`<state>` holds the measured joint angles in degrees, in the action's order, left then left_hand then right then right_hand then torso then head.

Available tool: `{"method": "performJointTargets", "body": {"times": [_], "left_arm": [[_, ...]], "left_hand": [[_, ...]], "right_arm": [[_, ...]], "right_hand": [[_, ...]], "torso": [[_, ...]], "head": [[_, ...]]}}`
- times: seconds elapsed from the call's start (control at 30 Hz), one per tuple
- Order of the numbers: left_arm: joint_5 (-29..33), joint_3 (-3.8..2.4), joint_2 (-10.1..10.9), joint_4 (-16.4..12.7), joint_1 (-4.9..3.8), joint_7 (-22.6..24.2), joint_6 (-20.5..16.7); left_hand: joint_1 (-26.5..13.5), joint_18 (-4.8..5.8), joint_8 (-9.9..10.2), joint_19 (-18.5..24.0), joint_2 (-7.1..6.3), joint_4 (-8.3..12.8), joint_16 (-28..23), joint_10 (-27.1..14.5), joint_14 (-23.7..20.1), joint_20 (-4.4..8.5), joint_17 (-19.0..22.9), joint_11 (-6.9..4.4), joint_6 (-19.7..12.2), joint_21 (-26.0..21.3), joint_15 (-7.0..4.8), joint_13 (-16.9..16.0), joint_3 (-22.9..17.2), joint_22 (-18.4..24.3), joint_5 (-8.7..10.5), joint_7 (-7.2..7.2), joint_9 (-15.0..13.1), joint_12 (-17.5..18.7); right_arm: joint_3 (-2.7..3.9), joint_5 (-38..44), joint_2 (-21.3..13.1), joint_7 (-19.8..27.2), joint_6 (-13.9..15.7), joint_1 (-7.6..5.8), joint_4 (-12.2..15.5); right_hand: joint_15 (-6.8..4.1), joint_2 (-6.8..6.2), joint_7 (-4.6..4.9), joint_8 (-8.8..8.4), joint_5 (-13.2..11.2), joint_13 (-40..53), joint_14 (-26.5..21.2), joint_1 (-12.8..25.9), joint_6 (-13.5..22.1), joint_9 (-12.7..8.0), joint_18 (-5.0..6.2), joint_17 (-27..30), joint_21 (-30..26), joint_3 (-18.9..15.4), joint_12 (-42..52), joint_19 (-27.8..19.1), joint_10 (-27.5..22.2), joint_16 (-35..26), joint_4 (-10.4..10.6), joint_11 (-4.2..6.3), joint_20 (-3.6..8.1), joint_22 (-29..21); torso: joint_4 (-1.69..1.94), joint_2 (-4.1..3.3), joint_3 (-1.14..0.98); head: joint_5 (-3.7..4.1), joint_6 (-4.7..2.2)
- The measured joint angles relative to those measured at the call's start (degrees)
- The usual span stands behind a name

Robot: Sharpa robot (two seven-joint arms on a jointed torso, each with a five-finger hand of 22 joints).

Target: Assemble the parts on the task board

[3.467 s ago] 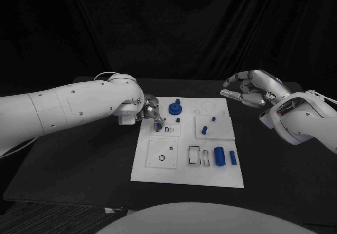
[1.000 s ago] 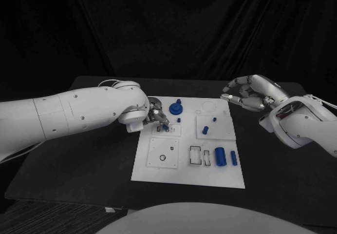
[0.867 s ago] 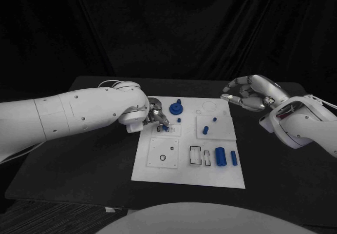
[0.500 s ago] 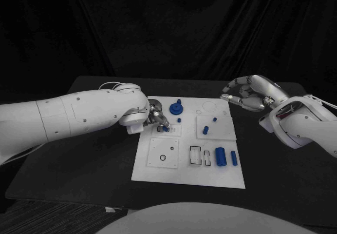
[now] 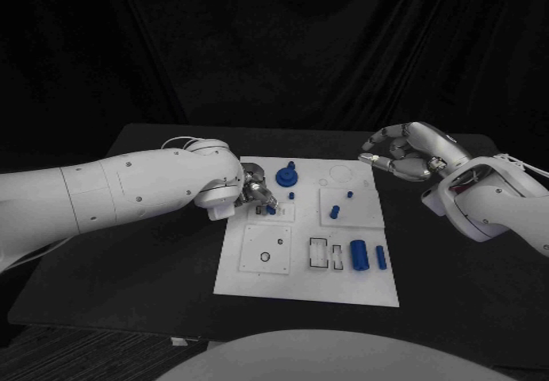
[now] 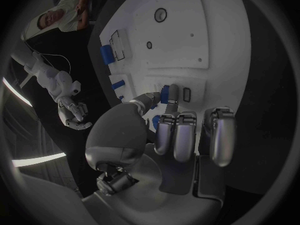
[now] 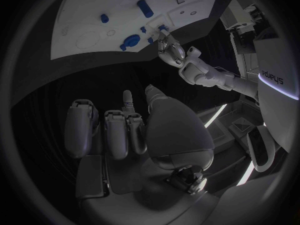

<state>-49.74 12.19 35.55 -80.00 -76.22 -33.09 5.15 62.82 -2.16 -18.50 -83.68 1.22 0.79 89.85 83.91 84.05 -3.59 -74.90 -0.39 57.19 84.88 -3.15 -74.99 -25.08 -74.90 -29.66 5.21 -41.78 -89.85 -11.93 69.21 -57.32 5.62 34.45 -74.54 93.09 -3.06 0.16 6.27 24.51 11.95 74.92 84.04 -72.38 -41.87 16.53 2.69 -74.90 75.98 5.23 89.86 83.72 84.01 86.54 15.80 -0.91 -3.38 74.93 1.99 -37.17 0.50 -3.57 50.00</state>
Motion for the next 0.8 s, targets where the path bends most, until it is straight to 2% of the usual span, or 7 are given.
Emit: {"method": "performJointTargets", "body": {"times": [0.6, 0.8], "left_arm": [[-0.04, -0.06, 0.06, 0.1, 0.16, 0.47, -0.15], [-0.04, -0.09, 0.03, 0.16, 0.17, 0.51, 0.0]], "left_hand": [[0.27, 0.0, -0.35, 0.0, 0.27, -0.15, 0.0, 0.01, 0.0, 0.0, 0.0, 0.0, -0.37, -0.05, 0.0, 0.0, -0.16, 0.0, 0.53, 0.2, -0.16, 0.0], [-0.09, 0.0, -1.09, 0.1, 0.62, 0.16, 0.0, 0.01, 0.0, -0.09, 0.0, 0.01, -0.43, -0.67, 0.0, 0.0, -0.8, 0.0, 4.71, 0.25, -0.5, 0.0]], "right_arm": [[0.0, -0.01, -0.01, -0.06, -0.16, 0.16, -0.01], [0.0, -0.01, -0.07, -0.09, -0.22, 0.19, -0.01]], "right_hand": [[0.0, 0.0, 0.0, 0.0, 0.24, 0.0, 0.0, 0.0, 0.0, 0.01, 0.0, 0.0, 0.0, 0.0, 0.0, 0.0, 0.0, 0.0, 0.0, 0.0, 0.0, -0.01], [0.0, 0.0, 0.0, 0.0, 0.24, -0.01, 0.0, 0.0, 0.0, -0.04, 0.0, 0.0, 0.0, 0.0, 0.0, 0.0, 0.0, 0.0, 0.0, 0.0, 0.0, -0.02]], "torso": [[0.0, -0.01, 0.01], [0.02, -0.01, 0.01]], "head": [[-0.09, 0.0], [-0.06, 0.0]]}}
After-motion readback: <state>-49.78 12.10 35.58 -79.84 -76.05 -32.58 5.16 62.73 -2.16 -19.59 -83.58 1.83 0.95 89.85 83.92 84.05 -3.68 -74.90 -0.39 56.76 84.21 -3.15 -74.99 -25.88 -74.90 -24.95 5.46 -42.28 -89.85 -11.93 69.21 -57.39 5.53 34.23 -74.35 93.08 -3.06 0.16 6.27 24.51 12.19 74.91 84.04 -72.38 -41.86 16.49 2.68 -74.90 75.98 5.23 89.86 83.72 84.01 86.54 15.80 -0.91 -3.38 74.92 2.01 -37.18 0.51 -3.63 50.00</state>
